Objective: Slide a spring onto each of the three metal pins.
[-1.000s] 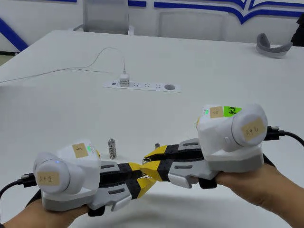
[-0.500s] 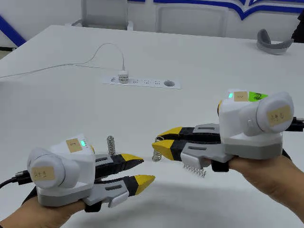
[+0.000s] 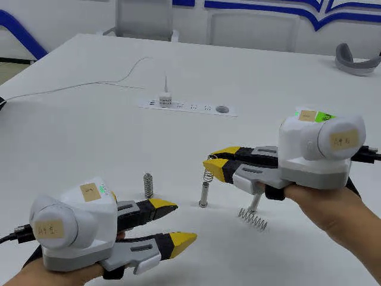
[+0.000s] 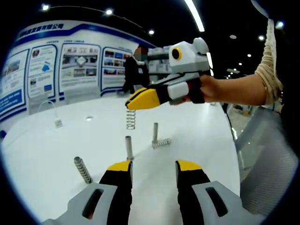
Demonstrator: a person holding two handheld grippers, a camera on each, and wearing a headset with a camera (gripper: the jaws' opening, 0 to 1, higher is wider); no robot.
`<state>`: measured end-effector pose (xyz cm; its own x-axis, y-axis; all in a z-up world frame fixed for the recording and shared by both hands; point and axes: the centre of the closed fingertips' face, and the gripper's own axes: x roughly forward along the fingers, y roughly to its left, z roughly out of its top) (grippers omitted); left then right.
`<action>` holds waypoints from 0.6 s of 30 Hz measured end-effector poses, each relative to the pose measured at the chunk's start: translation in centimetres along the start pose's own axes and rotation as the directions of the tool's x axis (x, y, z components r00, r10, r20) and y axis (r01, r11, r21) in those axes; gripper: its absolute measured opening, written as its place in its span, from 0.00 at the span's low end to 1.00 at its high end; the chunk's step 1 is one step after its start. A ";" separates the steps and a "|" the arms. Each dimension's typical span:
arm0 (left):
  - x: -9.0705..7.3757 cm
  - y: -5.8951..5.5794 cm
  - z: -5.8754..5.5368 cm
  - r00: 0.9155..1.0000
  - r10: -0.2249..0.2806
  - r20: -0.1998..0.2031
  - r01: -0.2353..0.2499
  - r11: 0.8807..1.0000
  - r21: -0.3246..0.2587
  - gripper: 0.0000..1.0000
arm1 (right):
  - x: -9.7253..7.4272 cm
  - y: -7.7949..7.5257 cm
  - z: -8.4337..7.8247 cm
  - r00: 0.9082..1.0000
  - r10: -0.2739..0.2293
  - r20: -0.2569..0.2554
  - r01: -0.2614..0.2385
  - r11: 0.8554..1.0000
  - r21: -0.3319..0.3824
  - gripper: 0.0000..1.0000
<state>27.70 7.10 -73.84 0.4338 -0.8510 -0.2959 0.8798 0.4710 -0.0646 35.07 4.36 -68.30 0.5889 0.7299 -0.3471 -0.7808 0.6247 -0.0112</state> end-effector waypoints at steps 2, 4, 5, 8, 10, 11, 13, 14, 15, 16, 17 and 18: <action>-0.1 0.0 -0.1 1.000 0.001 -0.001 -0.001 1.000 0.001 0.39 | 0.3 -0.2 -0.3 1.000 -0.002 -0.004 0.002 1.000 0.002 0.11; -0.1 0.0 -0.1 1.000 0.002 0.001 -0.002 1.000 -0.002 0.42 | 0.6 -0.4 -0.7 1.000 -0.004 -0.011 0.004 1.000 0.005 0.11; -0.2 0.0 0.0 1.000 0.003 0.002 -0.003 1.000 -0.002 0.42 | 0.6 -0.5 -0.8 1.000 -0.007 -0.013 0.007 1.000 0.004 0.11; -0.5 0.2 -0.1 1.000 0.011 0.005 -0.011 1.000 -0.008 0.44 | 0.7 -0.7 -1.2 1.000 -0.010 -0.017 0.010 1.000 0.012 0.11; -0.7 0.3 -0.1 1.000 0.016 0.007 -0.016 1.000 -0.011 0.46 | 0.7 -0.8 -1.3 1.000 -0.012 -0.017 0.012 1.000 0.011 0.11; -0.8 0.4 -0.2 1.000 0.019 0.007 -0.019 1.000 -0.013 0.47 | 0.7 -0.8 -1.3 1.000 -0.011 -0.015 0.011 1.000 0.011 0.11; -1.0 0.5 -0.3 1.000 0.023 0.005 -0.023 1.000 -0.017 0.48 | 0.8 -0.8 -1.4 1.000 -0.008 -0.014 0.008 1.000 0.014 0.11; -1.0 0.5 -0.4 1.000 0.025 0.004 -0.025 1.000 -0.018 0.48 | 0.8 -0.7 -1.5 1.000 -0.007 -0.014 0.007 1.000 0.013 0.11; -1.1 0.6 -0.4 1.000 0.028 0.004 -0.028 0.999 -0.020 0.49 | 0.9 -0.7 -1.5 1.000 -0.006 -0.013 0.006 1.000 0.012 0.11; -1.1 0.6 -0.4 1.000 0.031 0.005 -0.031 0.999 -0.025 0.50 | 1.0 -0.7 -1.5 1.000 -0.004 -0.013 0.004 1.000 0.013 0.11; -1.2 0.6 -0.4 0.999 0.032 0.005 -0.032 0.999 -0.027 0.50 | 1.1 -0.7 -1.5 1.000 -0.003 -0.012 0.003 1.000 0.012 0.11; -1.2 0.7 -0.4 0.999 0.034 0.006 -0.034 0.999 -0.027 0.50 | 1.2 -0.7 -1.6 1.000 -0.005 -0.015 0.005 1.000 0.008 0.11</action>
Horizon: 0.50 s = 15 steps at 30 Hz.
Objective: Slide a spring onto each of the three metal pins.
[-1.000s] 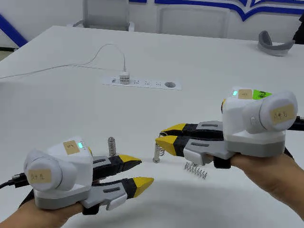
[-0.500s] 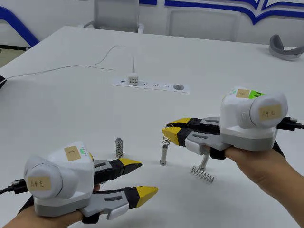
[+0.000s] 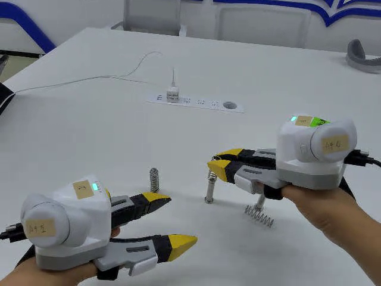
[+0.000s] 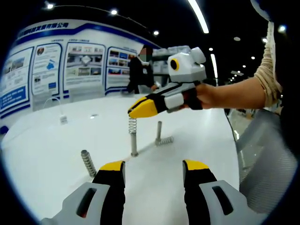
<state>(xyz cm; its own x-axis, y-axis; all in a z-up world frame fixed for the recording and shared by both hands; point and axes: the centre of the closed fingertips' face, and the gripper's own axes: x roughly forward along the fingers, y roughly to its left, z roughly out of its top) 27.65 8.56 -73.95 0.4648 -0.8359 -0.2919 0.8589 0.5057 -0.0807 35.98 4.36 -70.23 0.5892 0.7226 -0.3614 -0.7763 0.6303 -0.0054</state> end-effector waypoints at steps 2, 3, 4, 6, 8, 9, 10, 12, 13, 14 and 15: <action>-0.1 0.0 0.0 1.000 0.003 0.000 -0.003 1.000 -0.001 0.50 | 0.0 0.0 -0.1 1.000 0.000 -0.001 0.000 1.000 0.004 0.11; -0.2 0.1 0.0 1.000 0.004 0.001 -0.004 1.000 -0.003 0.51 | 0.1 -0.1 -0.2 1.000 -0.002 -0.002 0.002 1.000 0.003 0.11; -0.2 0.1 0.0 1.000 0.006 0.002 -0.006 1.000 -0.004 0.51 | 0.1 -0.1 -0.3 1.000 -0.003 -0.003 0.003 1.000 0.004 0.11; -0.5 0.3 0.1 1.000 0.012 0.009 -0.011 1.000 -0.007 0.52 | 0.1 -0.2 -0.5 1.000 -0.003 -0.005 0.003 1.000 0.009 0.11; -0.8 0.5 0.2 1.000 0.020 0.015 -0.020 1.000 -0.011 0.53 | 0.2 -0.1 -0.7 1.000 -0.002 -0.005 0.003 1.000 0.010 0.11; -1.0 0.6 0.2 1.000 0.025 0.016 -0.025 1.000 -0.016 0.54 | 0.2 -0.1 -0.9 1.000 -0.002 -0.006 0.002 1.000 0.010 0.11; -1.1 0.8 0.2 0.999 0.032 0.017 -0.031 0.999 -0.019 0.55 | 0.3 0.0 -1.1 1.000 -0.003 -0.007 0.003 1.000 0.008 0.11; -1.4 1.1 0.2 0.999 0.041 0.020 -0.040 0.999 -0.024 0.56 | 0.6 0.0 -1.6 1.000 -0.003 -0.011 0.003 1.000 0.005 0.11; -1.5 1.1 0.2 0.999 0.045 0.021 -0.044 0.999 -0.025 0.57 | 0.7 0.0 -1.8 1.000 -0.003 -0.014 0.004 1.000 0.007 0.11; -1.6 1.2 0.2 0.999 0.048 0.021 -0.047 0.999 -0.026 0.57 | 0.7 0.0 -2.0 1.000 -0.006 -0.017 0.006 1.000 0.006 0.11; -1.7 1.3 0.3 0.998 0.052 0.022 -0.051 0.998 -0.026 0.58 | 0.9 0.0 -2.2 1.000 -0.007 -0.019 0.007 1.000 0.004 0.11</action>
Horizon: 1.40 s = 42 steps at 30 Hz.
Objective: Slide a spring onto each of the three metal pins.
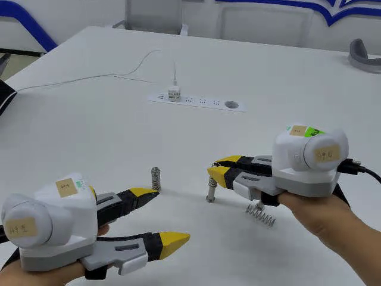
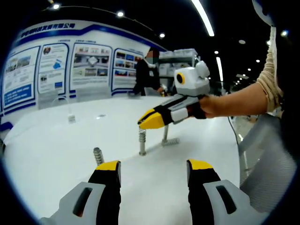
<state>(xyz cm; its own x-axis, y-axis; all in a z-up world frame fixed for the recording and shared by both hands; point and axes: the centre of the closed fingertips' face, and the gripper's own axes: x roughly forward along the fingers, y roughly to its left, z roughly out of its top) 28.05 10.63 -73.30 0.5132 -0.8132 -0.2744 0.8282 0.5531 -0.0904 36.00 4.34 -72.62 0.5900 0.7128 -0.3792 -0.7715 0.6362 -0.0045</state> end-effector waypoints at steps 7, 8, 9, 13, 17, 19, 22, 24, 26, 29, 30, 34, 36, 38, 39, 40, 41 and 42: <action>-0.7 0.7 0.0 1.000 0.027 0.007 -0.027 1.000 -0.005 0.61 | 0.5 0.1 -1.3 1.000 -0.006 -0.027 0.006 1.000 -0.014 0.12; -0.8 0.8 0.0 0.999 0.032 0.007 -0.032 0.999 -0.006 0.61 | 0.6 0.1 -1.4 1.000 -0.006 -0.030 0.006 1.000 -0.015 0.12; -0.8 0.9 0.0 0.999 0.035 0.008 -0.034 0.999 -0.007 0.61 | 0.6 0.1 -1.5 0.999 -0.007 -0.033 0.007 1.000 -0.016 0.12; -1.1 1.1 0.1 0.999 0.046 0.013 -0.046 0.999 -0.011 0.62 | 0.8 0.0 -1.9 0.999 -0.013 -0.048 0.012 1.000 -0.019 0.12; -1.2 1.2 0.2 0.998 0.053 0.016 -0.053 0.999 -0.013 0.63 | 0.8 0.0 -2.3 0.998 -0.018 -0.060 0.017 0.999 -0.028 0.12; -1.3 1.3 0.3 0.998 0.056 0.017 -0.056 0.998 -0.013 0.63 | 0.9 0.0 -2.6 0.997 -0.020 -0.070 0.018 0.999 -0.033 0.12; -1.3 1.3 0.4 0.998 0.061 0.020 -0.061 0.998 -0.015 0.63 | 0.9 0.0 -2.9 0.997 -0.019 -0.078 0.016 0.999 -0.032 0.12; -1.3 1.3 0.5 0.998 0.063 0.022 -0.063 0.998 -0.016 0.63 | 0.9 0.1 -3.0 0.996 -0.016 -0.085 0.014 0.999 -0.032 0.12; -1.4 1.2 0.5 0.998 0.065 0.022 -0.064 0.998 -0.015 0.63 | 0.8 0.1 -3.1 0.996 -0.016 -0.085 0.013 0.999 -0.030 0.13; -1.4 1.2 0.5 0.998 0.065 0.022 -0.065 0.998 -0.014 0.63 | 0.5 0.0 -3.0 0.997 -0.018 -0.081 0.016 1.000 -0.025 0.17; -1.4 1.2 0.6 0.998 0.066 0.023 -0.066 0.998 -0.014 0.63 | 0.3 0.0 -2.8 0.997 -0.020 -0.078 0.018 1.000 -0.025 0.18; -1.5 1.3 0.7 0.997 0.068 0.025 -0.068 0.998 -0.013 0.63 | -0.7 -0.3 -2.5 0.997 -0.030 -0.067 0.029 0.999 -0.020 0.21; -1.5 1.3 0.8 0.997 0.070 0.027 -0.069 0.998 -0.010 0.63 | -1.4 -0.5 -2.2 0.998 -0.038 -0.058 0.037 0.999 -0.023 0.22; -1.6 1.5 0.9 0.997 0.073 0.030 -0.073 0.997 -0.011 0.63 | -2.0 -0.7 -2.0 0.998 -0.047 -0.051 0.046 0.999 -0.023 0.22; -1.7 1.5 0.9 0.997 0.075 0.030 -0.074 0.997 -0.011 0.63 | -2.3 -0.9 -1.8 0.998 -0.052 -0.046 0.051 0.998 -0.023 0.22; -1.7 1.6 0.9 0.997 0.075 0.032 -0.075 0.997 -0.011 0.63 | -2.7 -1.0 -1.5 0.998 -0.058 -0.039 0.057 0.998 -0.023 0.22; -1.7 1.6 1.0 0.997 0.076 0.032 -0.076 0.997 -0.010 0.63 | -3.0 -1.1 -1.3 0.998 -0.061 -0.032 0.060 0.998 -0.024 0.22; -1.7 1.6 1.0 0.997 0.076 0.031 -0.076 0.997 -0.008 0.63 | -3.3 -1.2 -1.0 0.998 -0.065 -0.025 0.065 0.998 -0.025 0.23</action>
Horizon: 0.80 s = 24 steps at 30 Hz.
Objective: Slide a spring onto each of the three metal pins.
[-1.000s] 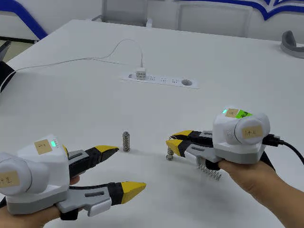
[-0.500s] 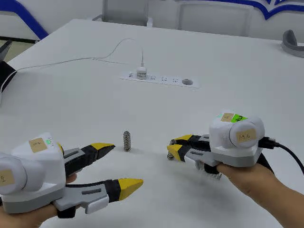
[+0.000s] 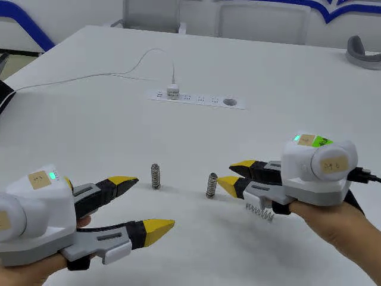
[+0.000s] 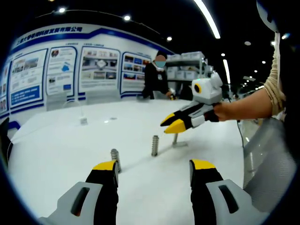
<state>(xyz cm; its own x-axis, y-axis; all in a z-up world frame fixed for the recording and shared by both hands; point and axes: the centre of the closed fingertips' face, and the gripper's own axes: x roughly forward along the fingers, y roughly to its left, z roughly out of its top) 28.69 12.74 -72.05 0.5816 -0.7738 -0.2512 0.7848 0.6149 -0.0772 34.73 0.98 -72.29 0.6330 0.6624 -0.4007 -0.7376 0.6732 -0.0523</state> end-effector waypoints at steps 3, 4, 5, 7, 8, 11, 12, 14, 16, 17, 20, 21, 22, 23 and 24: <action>0.0 -0.1 0.2 1.000 -0.002 0.002 0.002 1.000 0.003 0.63 | -0.9 -0.7 0.7 1.000 -0.023 0.016 0.023 1.000 -0.006 0.23; 0.0 -0.1 0.2 1.000 -0.003 0.003 0.003 1.000 0.005 0.63 | -1.2 -0.8 0.9 0.999 -0.028 0.022 0.028 1.000 -0.007 0.23; 0.0 -0.1 0.3 1.000 -0.003 0.004 0.003 1.000 0.005 0.63 | -1.4 -0.8 1.2 0.999 -0.032 0.030 0.032 0.999 -0.010 0.23; 0.1 -0.1 0.4 1.000 -0.004 0.006 0.004 1.000 0.007 0.63 | -1.9 -1.0 1.6 0.998 -0.038 0.041 0.039 0.999 -0.019 0.23; 0.1 -0.1 0.5 1.000 -0.004 0.007 0.004 1.000 0.009 0.62 | -2.0 -1.2 1.5 0.998 -0.043 0.036 0.044 0.999 -0.024 0.23; 0.1 -0.1 0.6 1.000 -0.006 0.011 0.006 1.000 0.013 0.62 | -2.5 -1.8 0.6 0.999 -0.052 0.014 0.052 0.998 -0.025 0.23; 0.1 -0.1 0.7 1.000 -0.006 0.011 0.006 1.000 0.015 0.62 | -2.7 -1.9 0.2 0.998 -0.057 0.006 0.057 0.998 -0.025 0.23; 0.1 0.0 0.7 1.000 -0.005 0.012 0.005 1.000 0.018 0.62 | -3.3 -2.0 -0.3 0.998 -0.065 -0.003 0.065 0.998 -0.023 0.23; 0.0 0.1 0.7 1.000 -0.004 0.010 0.004 1.000 0.020 0.62 | -4.1 -1.7 -0.2 0.998 -0.068 0.005 0.068 0.997 -0.030 0.23; 0.0 0.1 0.7 1.000 -0.004 0.010 0.003 1.000 0.020 0.62 | -4.4 -1.6 -0.2 0.998 -0.068 0.005 0.068 0.997 -0.033 0.23; 0.0 0.1 0.6 1.000 -0.003 0.008 0.003 1.000 0.017 0.62 | -5.1 -1.5 -0.4 0.997 -0.071 0.004 0.071 0.997 -0.035 0.23; 0.1 0.0 0.6 1.000 -0.005 0.009 0.005 1.000 0.017 0.62 | -5.4 -1.5 -0.7 0.997 -0.076 0.004 0.076 0.997 -0.034 0.23; 0.1 -0.1 0.7 1.000 -0.007 0.009 0.006 1.000 0.018 0.62 | -5.5 -1.6 -0.9 0.997 -0.078 0.000 0.078 0.997 -0.030 0.23; 0.2 -0.2 0.7 1.000 -0.009 0.009 0.009 1.000 0.020 0.62 | -5.7 -1.7 -1.4 0.997 -0.079 -0.010 0.079 0.997 -0.022 0.23; 0.2 -0.3 0.8 1.000 -0.012 0.010 0.011 1.000 0.023 0.62 | -5.8 -1.7 -2.0 0.996 -0.082 -0.022 0.082 0.997 -0.016 0.23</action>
<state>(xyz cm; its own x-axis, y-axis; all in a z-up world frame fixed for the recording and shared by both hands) 28.70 12.26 -71.31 0.5745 -0.7822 -0.2409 0.7961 0.6024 -0.0574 31.84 -4.67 -71.67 0.6860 0.5979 -0.4147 -0.6873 0.7195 -0.0996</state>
